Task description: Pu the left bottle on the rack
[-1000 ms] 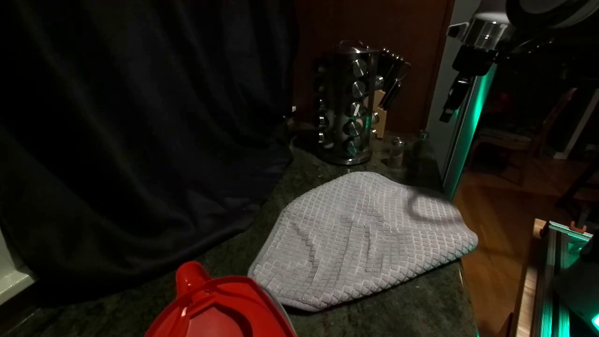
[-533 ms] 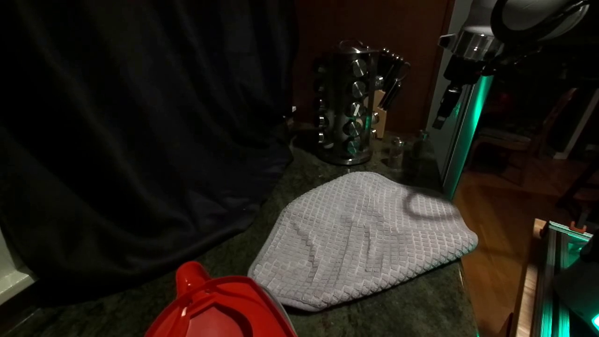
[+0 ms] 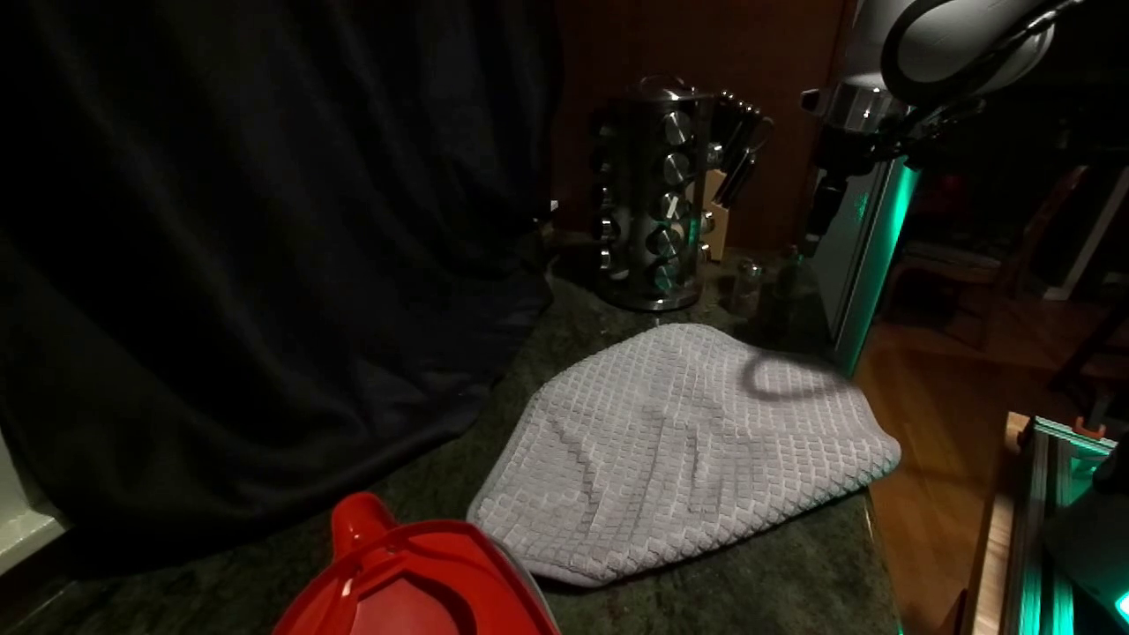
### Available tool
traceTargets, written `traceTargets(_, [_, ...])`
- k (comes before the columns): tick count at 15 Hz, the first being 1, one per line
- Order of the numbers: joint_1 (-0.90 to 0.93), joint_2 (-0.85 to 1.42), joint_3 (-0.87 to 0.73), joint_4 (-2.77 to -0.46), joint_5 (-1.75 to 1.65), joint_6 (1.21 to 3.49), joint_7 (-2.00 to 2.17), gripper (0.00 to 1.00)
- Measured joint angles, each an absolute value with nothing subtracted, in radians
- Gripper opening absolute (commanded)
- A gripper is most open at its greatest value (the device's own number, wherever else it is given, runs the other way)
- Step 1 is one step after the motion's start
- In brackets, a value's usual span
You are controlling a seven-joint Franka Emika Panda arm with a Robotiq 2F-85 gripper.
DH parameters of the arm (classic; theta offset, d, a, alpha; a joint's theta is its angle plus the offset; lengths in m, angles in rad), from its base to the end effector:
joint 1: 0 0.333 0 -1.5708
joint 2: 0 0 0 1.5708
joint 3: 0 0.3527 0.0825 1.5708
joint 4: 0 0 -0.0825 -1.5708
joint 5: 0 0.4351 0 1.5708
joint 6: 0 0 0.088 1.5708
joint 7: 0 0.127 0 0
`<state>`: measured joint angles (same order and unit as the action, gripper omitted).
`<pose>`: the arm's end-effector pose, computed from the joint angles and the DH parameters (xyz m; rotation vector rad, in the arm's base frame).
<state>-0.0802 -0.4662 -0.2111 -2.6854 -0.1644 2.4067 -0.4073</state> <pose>0.4053 -0.1195 0.3757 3.0232 0.3668 0.2501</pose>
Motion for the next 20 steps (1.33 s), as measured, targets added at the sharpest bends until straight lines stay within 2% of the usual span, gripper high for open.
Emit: traceTargets(20, [-0.030,-0.239,-0.201,-2.559,-0.052,2.474,-0.420,1.00])
